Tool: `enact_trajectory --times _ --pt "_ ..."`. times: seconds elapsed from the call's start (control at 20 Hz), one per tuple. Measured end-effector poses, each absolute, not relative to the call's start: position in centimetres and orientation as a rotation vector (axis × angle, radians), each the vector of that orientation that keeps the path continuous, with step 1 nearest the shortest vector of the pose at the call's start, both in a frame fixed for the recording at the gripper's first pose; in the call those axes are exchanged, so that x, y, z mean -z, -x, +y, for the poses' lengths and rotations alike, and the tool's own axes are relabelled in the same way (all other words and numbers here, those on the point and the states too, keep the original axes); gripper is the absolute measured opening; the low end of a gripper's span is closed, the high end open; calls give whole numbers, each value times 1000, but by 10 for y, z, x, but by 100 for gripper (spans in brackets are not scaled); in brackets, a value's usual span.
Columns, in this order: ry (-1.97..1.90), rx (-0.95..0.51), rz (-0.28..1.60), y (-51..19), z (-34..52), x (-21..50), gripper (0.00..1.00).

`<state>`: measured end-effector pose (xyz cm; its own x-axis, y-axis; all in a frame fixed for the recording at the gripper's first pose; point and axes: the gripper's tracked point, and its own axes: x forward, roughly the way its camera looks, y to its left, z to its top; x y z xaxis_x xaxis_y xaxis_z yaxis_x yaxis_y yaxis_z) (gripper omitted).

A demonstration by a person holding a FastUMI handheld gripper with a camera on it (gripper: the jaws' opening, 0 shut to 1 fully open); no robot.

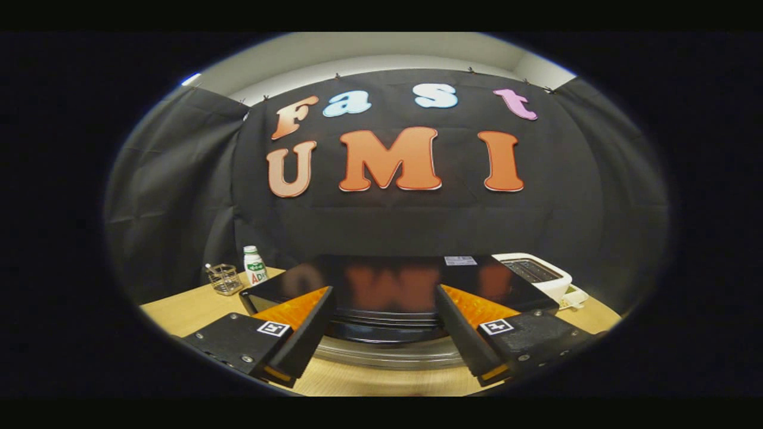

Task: Open the toaster oven, put the food inside, and close the toaster oven door.

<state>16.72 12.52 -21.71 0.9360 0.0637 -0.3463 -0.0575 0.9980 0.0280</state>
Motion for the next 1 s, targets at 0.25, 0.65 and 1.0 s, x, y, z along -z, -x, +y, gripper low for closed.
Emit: enact_trajectory --times 0.25,0.65,1.0 --pt "2 -62 337 -159 127 216 100" --pt "-49 -134 308 -129 134 212 86" --pt "-26 -220 379 -68 141 218 84"
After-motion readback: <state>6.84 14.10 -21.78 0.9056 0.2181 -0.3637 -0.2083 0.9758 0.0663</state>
